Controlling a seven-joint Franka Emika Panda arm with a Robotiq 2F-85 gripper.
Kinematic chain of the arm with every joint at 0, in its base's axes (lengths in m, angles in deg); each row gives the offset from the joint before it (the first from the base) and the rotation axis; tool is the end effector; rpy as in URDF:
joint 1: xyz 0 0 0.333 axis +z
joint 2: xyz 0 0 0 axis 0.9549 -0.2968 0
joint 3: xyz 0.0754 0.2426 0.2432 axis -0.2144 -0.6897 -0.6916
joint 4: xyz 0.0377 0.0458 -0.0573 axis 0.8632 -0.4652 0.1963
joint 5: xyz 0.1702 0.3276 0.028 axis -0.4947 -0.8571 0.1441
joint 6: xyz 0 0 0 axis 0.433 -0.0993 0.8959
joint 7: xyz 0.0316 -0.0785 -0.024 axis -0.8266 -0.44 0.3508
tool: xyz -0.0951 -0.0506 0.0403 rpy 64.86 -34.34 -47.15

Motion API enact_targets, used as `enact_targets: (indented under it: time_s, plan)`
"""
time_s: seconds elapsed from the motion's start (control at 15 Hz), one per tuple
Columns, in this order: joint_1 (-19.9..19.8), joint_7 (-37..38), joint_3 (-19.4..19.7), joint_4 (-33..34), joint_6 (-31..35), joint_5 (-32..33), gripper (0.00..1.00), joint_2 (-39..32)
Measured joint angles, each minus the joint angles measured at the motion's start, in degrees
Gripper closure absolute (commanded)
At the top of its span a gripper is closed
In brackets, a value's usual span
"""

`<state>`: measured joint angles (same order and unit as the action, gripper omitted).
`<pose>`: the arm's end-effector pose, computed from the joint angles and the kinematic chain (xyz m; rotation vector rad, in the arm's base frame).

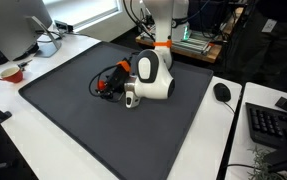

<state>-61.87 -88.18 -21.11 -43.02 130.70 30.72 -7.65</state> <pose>0.6277 0.0692 0.1017 1.1497 1.5486 -0.9886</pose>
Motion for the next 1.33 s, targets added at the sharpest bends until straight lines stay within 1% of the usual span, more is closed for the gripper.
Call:
enact_targets:
  time_s: [0.13,0.2,0.33,0.4,0.47,0.53,0.6,0.67,1.33]
  plan:
    - [-0.17,0.02,-0.05,0.03,0.33,-0.11,0.19,0.0]
    - [-0.37,0.1,-0.1,0.09,0.68,-0.25,0.32,0.0]
    - [-1.02,0.32,-0.2,0.2,1.53,-0.38,0.39,0.0]
    - [-1.4,0.38,-0.21,0.21,1.98,-0.41,0.47,0.0]
    - [-1.77,0.4,-0.23,0.24,2.55,-0.41,0.59,0.0]
    - [-2.08,0.4,-0.24,0.28,3.13,-0.42,0.51,0.01]
    - [-2.35,0.4,-0.28,0.31,3.65,-0.43,0.54,0.01]
    - [-2.51,0.35,-0.33,0.35,3.74,-0.46,0.75,0.05]
    - [-2.56,0.59,-1.02,0.41,3.82,-0.6,0.75,0.37]
